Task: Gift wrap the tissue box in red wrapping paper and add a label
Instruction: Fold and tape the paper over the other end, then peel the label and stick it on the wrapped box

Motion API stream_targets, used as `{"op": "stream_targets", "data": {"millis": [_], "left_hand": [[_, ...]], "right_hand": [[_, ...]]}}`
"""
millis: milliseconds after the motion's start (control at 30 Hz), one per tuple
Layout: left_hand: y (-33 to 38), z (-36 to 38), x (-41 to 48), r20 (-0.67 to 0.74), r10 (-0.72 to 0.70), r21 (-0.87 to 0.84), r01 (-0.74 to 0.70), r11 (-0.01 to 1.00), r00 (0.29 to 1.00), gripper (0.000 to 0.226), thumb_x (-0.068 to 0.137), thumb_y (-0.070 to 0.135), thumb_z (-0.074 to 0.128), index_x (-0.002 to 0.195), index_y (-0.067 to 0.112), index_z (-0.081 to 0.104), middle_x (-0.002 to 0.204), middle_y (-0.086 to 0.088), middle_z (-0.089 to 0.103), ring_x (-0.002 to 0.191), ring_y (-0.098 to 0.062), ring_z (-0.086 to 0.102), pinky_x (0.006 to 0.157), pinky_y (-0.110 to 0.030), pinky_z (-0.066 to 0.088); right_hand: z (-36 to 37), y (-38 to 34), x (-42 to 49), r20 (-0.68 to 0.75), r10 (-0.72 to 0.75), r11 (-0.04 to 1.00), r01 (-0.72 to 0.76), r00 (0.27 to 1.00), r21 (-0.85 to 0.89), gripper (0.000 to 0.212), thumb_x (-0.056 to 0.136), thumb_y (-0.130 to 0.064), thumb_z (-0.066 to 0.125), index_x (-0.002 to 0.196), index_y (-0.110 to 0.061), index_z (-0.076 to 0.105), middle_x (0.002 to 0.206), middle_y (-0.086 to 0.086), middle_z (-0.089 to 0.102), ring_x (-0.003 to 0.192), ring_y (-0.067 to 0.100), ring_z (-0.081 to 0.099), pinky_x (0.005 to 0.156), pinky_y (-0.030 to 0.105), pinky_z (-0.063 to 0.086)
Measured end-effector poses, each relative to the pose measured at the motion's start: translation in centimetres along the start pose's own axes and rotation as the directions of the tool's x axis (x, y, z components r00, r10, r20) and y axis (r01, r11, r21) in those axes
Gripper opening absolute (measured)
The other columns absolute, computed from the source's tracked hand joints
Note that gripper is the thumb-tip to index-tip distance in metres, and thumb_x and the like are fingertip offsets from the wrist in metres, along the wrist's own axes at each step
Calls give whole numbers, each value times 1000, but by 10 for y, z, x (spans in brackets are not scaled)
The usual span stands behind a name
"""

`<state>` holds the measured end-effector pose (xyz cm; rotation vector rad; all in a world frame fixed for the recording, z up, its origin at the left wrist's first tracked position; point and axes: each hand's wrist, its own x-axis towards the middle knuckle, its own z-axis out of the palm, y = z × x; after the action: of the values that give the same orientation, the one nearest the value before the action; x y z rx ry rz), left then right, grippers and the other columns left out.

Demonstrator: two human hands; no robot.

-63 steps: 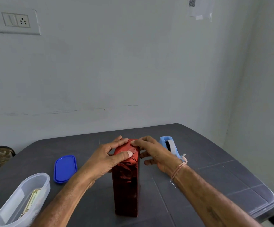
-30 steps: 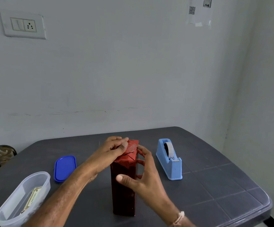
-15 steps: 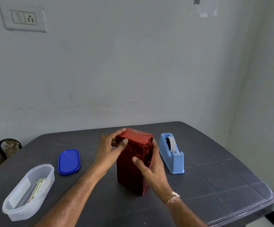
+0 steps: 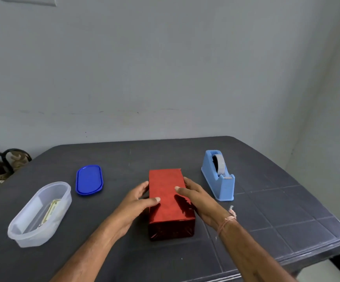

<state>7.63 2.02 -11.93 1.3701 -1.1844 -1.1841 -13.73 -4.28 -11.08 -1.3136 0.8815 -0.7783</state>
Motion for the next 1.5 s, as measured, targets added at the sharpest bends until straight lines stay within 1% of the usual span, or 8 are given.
{"op": "stream_targets", "data": {"millis": [233, 733, 900, 1000, 1100, 1233, 1333, 1500], "left_hand": [[-22, -11, -14, 175, 37, -225, 3, 974, 984, 110, 70, 33, 91, 161, 26, 29, 159, 15, 41, 142, 4, 40, 122, -29, 30], [-20, -3, -24, 100, 89, -261, -61, 963, 991, 112, 63, 48, 91, 158, 25, 36, 143, 24, 56, 136, 5, 49, 122, -31, 33], [-4, -7, -38, 31, 57, -42, -56, 998, 998, 95, 80, 43, 85, 158, 22, 36, 153, 12, 49, 141, -4, 45, 116, -29, 39], [15, -32, -48, -128, 122, 151, -103, 983, 984, 64, 91, 30, 77, 148, 27, 50, 135, 11, 64, 112, 1, 65, 86, -23, 57], [29, -93, -63, -424, 320, 404, -139, 904, 847, 43, 88, 32, 79, 130, 28, 67, 113, 14, 72, 100, -4, 70, 92, -31, 56], [20, -196, -93, -742, 316, 598, 373, 709, 591, 53, 91, 51, 68, 136, 24, 63, 135, -5, 66, 124, -29, 60, 102, -45, 49], [8, -228, -111, -735, 21, 491, 510, 707, 678, 45, 96, 47, 65, 129, 16, 69, 129, -10, 70, 116, -31, 66, 97, -43, 54], [-13, -226, -126, -668, -5, 347, 318, 882, 744, 5, 90, 16, 74, 91, 17, 79, 73, 3, 76, 63, -16, 72, 52, -29, 57]], "right_hand": [[-20, 17, -8, 138, 8, 999, -15, 990, 45, 49, 102, -10, 58, 148, -21, 49, 142, 4, 64, 133, 27, 58, 116, 42, 43], [-19, 17, -11, 78, 66, 990, -75, 995, 119, 51, 101, -17, 61, 150, -22, 49, 137, -2, 68, 122, 17, 66, 101, 28, 54], [-9, 2, -15, -112, 32, 980, -53, 993, -193, 71, 95, -35, 71, 156, -21, 39, 154, 3, 50, 134, 15, 54, 102, 31, 50], [20, -22, -13, -280, -341, 817, 136, 898, -560, 71, 90, -40, 76, 151, -21, 46, 149, -5, 49, 133, 7, 45, 111, 28, 39], [76, -45, 2, -151, -517, 709, 323, 842, -626, 53, 88, -32, 79, 137, -24, 60, 134, -9, 58, 121, 6, 55, 99, 20, 47], [174, -50, 32, 147, -333, 738, 354, 932, -575, 37, 88, -24, 80, 123, -16, 70, 118, -5, 72, 99, 8, 69, 75, 2, 47], [227, -48, 53, 262, -251, 714, 361, 932, -599, 27, 87, -19, 80, 113, -15, 76, 99, -3, 75, 83, 6, 69, 68, -1, 43], [285, -57, 97, 463, -209, 451, 505, 861, -736, 24, 87, -5, 75, 112, -4, 76, 110, 10, 75, 99, 21, 69, 90, 20, 53]]}}
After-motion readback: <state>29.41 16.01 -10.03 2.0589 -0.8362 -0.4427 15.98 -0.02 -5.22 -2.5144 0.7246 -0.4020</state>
